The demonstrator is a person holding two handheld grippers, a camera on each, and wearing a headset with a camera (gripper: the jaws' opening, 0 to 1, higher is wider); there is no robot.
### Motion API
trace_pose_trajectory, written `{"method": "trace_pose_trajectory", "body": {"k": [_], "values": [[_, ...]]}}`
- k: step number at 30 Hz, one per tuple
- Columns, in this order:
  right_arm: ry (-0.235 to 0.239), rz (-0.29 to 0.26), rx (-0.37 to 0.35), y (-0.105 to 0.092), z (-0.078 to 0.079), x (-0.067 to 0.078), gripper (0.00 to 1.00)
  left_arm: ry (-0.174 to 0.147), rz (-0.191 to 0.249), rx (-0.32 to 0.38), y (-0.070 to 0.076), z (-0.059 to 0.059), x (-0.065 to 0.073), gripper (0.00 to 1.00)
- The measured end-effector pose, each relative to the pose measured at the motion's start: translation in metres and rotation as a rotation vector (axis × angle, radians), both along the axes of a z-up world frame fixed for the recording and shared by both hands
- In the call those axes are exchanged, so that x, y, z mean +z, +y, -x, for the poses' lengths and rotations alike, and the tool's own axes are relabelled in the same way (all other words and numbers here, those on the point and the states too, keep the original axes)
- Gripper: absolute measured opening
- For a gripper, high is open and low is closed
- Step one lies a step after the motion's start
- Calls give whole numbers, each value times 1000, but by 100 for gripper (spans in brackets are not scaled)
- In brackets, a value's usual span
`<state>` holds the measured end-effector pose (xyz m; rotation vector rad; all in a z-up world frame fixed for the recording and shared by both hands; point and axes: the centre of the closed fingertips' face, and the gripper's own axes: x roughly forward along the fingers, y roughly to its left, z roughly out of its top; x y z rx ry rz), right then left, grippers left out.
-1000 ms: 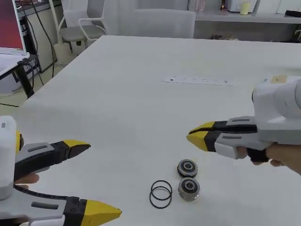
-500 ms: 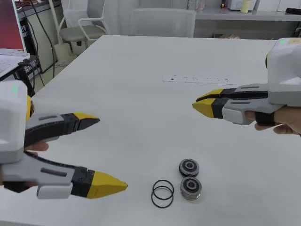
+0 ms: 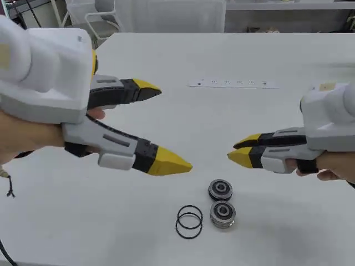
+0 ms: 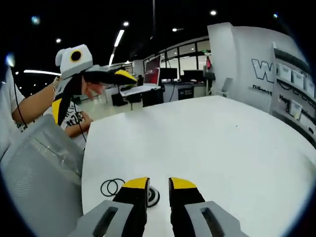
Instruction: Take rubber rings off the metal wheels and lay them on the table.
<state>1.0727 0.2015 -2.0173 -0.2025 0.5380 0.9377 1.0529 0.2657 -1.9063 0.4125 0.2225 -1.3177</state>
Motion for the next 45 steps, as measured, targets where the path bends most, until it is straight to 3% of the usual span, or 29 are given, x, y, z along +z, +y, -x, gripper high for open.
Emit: {"method": "trace_pose_trajectory", "body": {"k": [4,8,11,15,16,19,21,26,32,35,39,45], "values": [[47,85,22,-7,7,-29,14,-6,-5,-36,-24,-1,-9,83],[75,112,32,-10,11,-44,15,-15,-12,-53,-39,-6,-24,78],[82,109,35,-7,12,-46,15,-17,-14,-58,-48,-12,-39,75],[82,111,48,-6,14,-47,18,25,-32,-19,-53,-21,-70,68],[83,111,49,-6,14,-47,19,28,-33,-18,-53,-21,-72,68],[83,109,61,-4,16,-48,21,87,-42,0,-55,-19,-97,61],[86,104,61,-3,16,-48,21,96,-51,3,-56,-16,-108,54],[91,118,85,-1,19,-52,24,104,-94,-5,-56,-12,-129,51],[96,114,95,2,22,-53,24,128,-89,2,-57,-9,-138,33],[94,117,100,3,22,-53,23,119,-88,10,-58,-10,-140,30],[104,101,106,5,24,-53,22,139,-88,22,-58,-10,-143,23],[106,96,95,6,23,-55,26,133,-108,26,-58,-8,-150,17]]}}
